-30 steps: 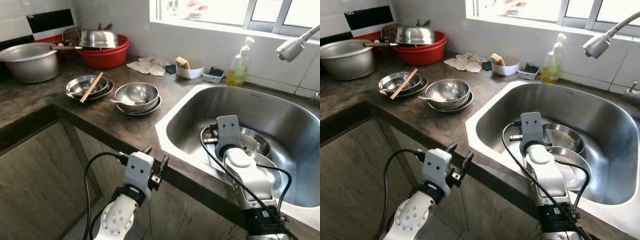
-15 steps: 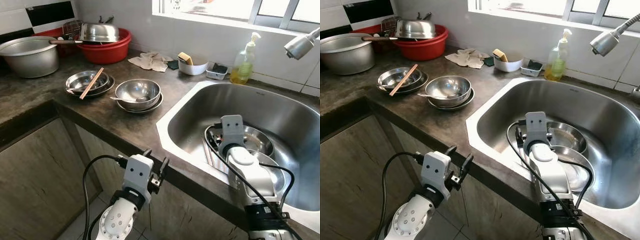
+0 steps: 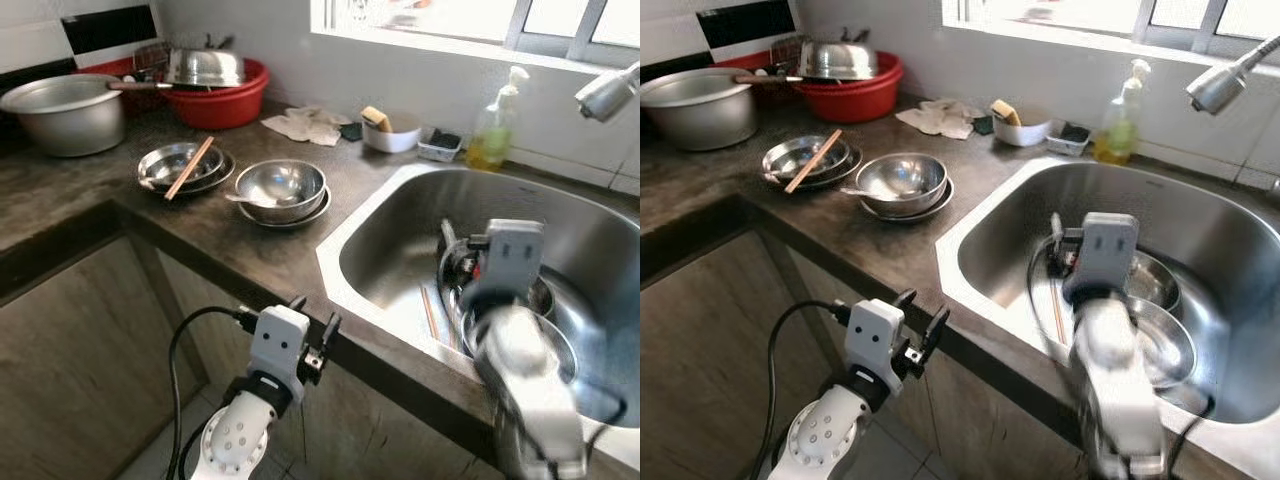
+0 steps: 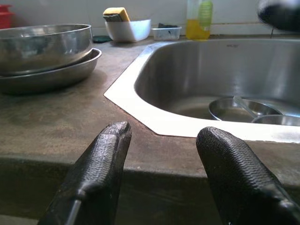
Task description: Kitchen organization
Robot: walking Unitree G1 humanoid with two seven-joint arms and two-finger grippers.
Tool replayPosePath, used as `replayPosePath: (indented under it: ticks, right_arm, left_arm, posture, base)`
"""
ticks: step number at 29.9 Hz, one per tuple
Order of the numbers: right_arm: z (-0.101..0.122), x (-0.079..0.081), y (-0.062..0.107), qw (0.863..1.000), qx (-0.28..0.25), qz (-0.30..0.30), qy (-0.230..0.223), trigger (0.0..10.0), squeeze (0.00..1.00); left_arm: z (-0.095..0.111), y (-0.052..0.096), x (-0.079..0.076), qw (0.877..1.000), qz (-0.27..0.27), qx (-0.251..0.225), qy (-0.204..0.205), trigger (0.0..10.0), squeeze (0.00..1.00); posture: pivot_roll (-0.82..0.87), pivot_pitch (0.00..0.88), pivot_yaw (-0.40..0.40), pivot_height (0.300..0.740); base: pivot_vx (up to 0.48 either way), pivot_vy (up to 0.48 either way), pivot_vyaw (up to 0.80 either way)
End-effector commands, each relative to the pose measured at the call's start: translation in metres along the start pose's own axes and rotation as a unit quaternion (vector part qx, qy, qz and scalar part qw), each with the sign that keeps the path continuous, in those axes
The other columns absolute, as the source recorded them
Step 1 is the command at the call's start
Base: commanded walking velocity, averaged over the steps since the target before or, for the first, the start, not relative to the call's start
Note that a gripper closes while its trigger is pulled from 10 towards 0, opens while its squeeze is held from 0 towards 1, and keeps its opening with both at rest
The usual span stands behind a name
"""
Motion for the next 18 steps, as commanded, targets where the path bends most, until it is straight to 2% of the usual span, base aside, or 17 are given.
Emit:
replayPosePath:
  ticks: [1,4,7,13,17,18]
  right_arm:
    - [0.017,-0.001,0.003,0.999,-0.040,0.000,-0.009,10.0,0.00]
    - [0.009,0.001,0.015,0.999,-0.026,0.000,-0.021,10.0,0.00]
    - [0.006,0.004,0.020,0.999,-0.023,0.001,-0.028,10.0,0.00]
    - [0.007,0.008,0.019,0.999,-0.029,0.004,-0.030,10.0,0.00]
    - [0.009,0.013,0.017,0.999,-0.035,0.010,-0.032,10.0,0.00]
    - [0.010,0.014,0.017,0.999,-0.035,0.012,-0.031,10.0,0.00]
  left_arm:
    - [-0.002,0.000,-0.001,1.000,-0.006,0.003,0.005,10.0,0.00]
    - [-0.002,-0.001,-0.001,1.000,-0.010,0.001,0.007,10.0,0.00]
    - [0.000,-0.001,0.001,1.000,-0.013,-0.002,0.010,10.0,0.00]
    - [-0.001,-0.003,-0.002,1.000,-0.017,-0.001,0.011,10.0,0.00]
    - [0.000,-0.003,-0.001,1.000,-0.017,-0.002,0.011,10.0,0.00]
    - [0.000,-0.003,-0.001,1.000,-0.016,-0.004,0.011,10.0,0.00]
  posture:
    - [0.02,0.000,-0.001,0.740]
    - [0.01,0.000,0.005,0.740]
    - [0.01,0.000,0.010,0.740]
    - [0.01,0.000,0.017,0.740]
    - [0.02,0.000,0.012,0.740]
    - [0.02,0.000,0.011,0.740]
  base:
    - [0.000,0.000,0.00]
    - [0.000,0.000,0.00]
    - [0.000,0.187,-0.50]
    - [0.000,0.418,-0.70]
    - [0.000,0.442,0.00]
    - [0.000,0.000,0.00]
Point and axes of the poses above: a point about 5 cm out from each wrist's last joint towards the gripper, its own y axis pointing back from the gripper into the wrist, its own z axis along the axis of the wrist's last joint, x = y × z, the point moved 3 cm from there along -y, pointing out of the wrist towards the gripper, and after that the axes turned 6 degrees about y, right-handed, at the moved point
